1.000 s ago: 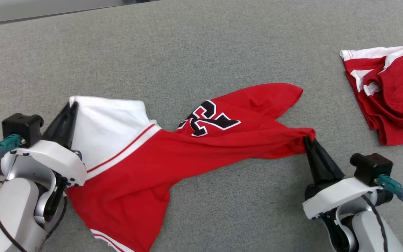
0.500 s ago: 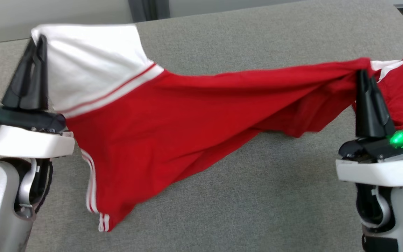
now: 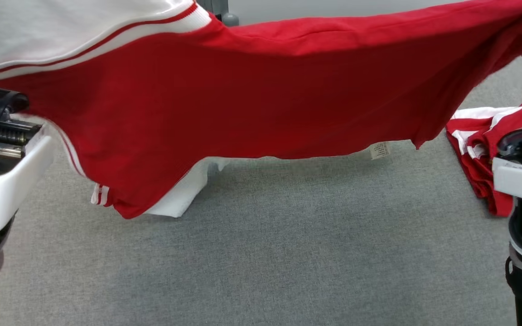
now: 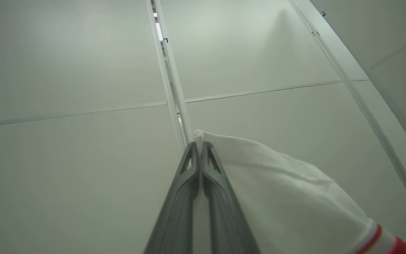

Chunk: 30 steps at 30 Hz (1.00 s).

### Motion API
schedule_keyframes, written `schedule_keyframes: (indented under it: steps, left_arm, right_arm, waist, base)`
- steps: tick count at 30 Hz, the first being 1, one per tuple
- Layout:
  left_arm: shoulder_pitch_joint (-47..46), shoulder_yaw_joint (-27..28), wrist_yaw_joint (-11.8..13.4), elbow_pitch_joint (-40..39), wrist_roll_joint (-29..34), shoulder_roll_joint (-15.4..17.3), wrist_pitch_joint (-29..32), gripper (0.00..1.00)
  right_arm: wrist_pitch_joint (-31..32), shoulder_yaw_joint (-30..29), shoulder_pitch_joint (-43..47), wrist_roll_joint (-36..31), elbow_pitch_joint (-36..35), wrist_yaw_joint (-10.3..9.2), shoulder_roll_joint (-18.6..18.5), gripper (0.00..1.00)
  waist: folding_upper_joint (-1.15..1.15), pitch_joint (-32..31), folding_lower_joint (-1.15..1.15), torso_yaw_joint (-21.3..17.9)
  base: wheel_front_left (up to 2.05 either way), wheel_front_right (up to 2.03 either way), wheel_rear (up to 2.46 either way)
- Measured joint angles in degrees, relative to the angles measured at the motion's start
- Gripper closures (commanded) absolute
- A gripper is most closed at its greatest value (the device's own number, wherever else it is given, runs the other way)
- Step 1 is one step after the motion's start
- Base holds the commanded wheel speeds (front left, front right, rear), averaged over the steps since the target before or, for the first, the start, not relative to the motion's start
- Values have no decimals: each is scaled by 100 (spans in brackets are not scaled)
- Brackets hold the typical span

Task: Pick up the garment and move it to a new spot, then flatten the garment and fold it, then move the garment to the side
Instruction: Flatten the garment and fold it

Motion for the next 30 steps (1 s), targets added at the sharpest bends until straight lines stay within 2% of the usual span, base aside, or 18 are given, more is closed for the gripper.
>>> schedule_keyframes:
  steps: [7,13,18,24,30]
  left_arm:
    - [-274,-93,38,-297,71,56,280,100]
    - [-614,-189,-92,227,-142,-18,405,100]
    - [-1340,-386,-431,1414,-356,-119,445,100]
    - [-2698,-706,-912,3400,-442,-380,424,100]
    - [-4091,-900,-1225,5451,-347,-620,321,100]
  right_arm:
    - [169,-82,-99,223,-155,0,-2,100]
    - [250,90,-434,293,278,0,-26,100]
    - [245,380,-1230,386,1218,-1,-157,100]
    - [91,789,-2650,452,2695,-1,-286,100]
    - [-100,1170,-4158,422,4399,-1,-219,100]
  waist:
    - [0,-157,0,7]
    - [0,-68,0,-15]
    - [0,135,0,-29]
    - [0,447,0,-1]
    - [0,758,0,33]
  base:
    - [0,0,0]
    - [0,0,0]
    - [0,0,0]
    - [0,0,0]
    - [0,0,0]
